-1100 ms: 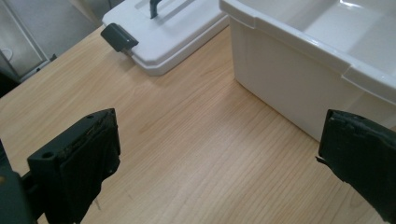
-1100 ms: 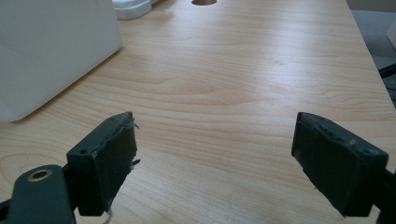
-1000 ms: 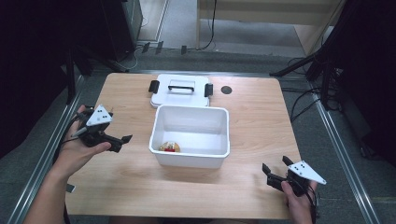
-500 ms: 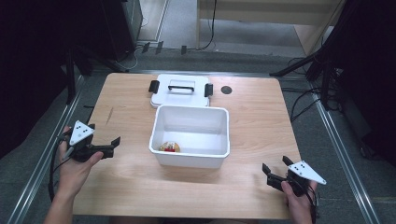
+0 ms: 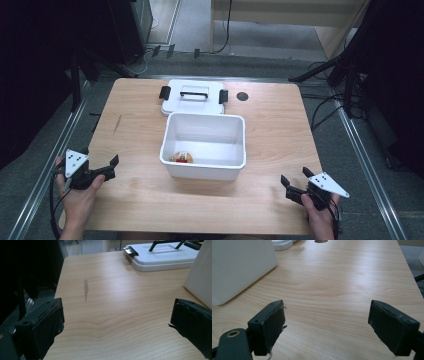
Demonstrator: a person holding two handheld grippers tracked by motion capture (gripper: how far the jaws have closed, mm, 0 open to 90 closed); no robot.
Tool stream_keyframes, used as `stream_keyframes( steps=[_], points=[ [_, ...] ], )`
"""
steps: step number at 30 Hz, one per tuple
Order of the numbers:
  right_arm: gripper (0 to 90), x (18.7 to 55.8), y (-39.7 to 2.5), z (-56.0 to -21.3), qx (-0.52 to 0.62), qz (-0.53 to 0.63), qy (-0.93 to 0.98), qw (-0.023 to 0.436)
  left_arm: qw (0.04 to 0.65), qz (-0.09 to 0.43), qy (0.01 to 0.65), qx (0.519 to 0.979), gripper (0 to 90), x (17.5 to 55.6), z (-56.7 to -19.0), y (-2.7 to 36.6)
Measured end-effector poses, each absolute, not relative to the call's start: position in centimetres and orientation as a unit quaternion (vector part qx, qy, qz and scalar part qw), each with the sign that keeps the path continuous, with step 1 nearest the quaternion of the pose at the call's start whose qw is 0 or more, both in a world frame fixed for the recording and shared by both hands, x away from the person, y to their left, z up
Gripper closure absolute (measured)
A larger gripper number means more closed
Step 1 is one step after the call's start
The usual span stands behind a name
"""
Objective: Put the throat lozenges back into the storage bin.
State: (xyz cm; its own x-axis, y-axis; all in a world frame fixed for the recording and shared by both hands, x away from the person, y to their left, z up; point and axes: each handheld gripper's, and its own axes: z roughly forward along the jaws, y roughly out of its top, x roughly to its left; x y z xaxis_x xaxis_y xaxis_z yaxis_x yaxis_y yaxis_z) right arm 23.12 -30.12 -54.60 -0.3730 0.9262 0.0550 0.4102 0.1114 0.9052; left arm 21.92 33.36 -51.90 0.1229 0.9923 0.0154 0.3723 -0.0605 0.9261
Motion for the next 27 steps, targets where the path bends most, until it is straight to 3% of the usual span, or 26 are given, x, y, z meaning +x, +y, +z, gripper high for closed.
stream_keyframes(
  steps=[10,27],
  points=[
    [14.4,23.1,-30.1,-54.6,0.485,0.458,0.69,0.281,0.412,0.379,0.583,0.589,0.0,20.3,-53.8,33.9],
    [14.4,23.1,-30.1,-54.6,0.486,0.457,0.691,0.279,0.412,0.389,0.589,0.577,0.0,19.8,-55.1,34.1]
  ],
)
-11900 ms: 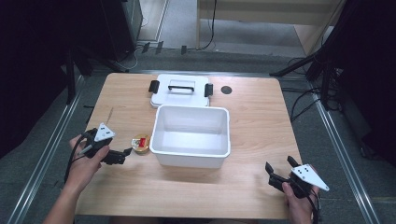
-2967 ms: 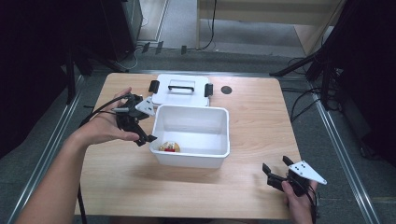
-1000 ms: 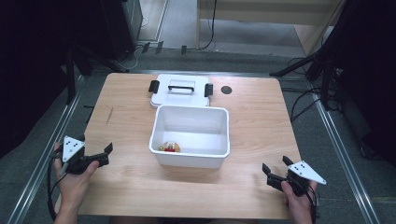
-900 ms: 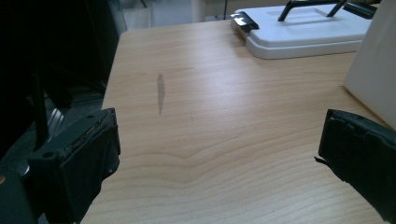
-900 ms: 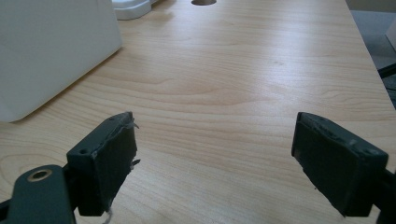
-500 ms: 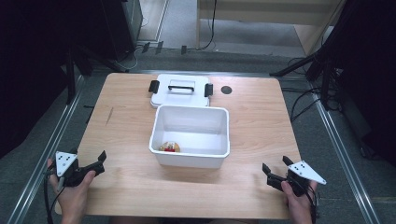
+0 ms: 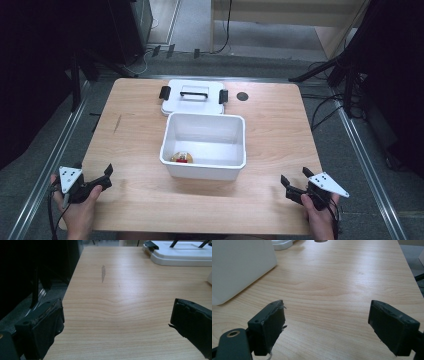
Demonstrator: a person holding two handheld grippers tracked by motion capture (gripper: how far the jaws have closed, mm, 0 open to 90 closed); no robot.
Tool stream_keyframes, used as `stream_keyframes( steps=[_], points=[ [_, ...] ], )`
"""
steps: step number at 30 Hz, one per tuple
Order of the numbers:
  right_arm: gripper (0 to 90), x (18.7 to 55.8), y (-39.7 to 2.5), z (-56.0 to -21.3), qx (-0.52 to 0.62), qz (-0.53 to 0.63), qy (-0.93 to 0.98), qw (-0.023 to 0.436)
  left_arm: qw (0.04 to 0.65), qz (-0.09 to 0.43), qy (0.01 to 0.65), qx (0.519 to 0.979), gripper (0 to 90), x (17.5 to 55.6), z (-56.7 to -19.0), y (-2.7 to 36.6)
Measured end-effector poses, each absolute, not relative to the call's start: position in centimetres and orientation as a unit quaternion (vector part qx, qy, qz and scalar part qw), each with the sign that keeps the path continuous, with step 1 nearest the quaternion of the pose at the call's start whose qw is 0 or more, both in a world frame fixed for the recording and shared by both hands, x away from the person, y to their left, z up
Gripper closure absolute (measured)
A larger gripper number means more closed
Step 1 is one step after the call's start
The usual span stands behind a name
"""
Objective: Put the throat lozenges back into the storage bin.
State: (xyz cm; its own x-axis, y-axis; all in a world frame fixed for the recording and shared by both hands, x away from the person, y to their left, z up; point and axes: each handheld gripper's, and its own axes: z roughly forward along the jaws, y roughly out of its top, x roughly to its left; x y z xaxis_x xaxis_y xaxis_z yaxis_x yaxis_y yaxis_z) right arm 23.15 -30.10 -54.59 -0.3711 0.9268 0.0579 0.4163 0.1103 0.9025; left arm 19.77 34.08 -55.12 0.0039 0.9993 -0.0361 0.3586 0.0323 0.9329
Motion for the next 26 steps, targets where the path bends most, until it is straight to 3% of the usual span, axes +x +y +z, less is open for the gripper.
stream_keyframes(
  steps=[26],
  points=[
    [14.4,23.23,-30.09,-54.62,0.495,0.45,0.688,0.282,0.398,0.383,0.591,0.587,0.0,20.13,-55.11,33.76]
  ],
)
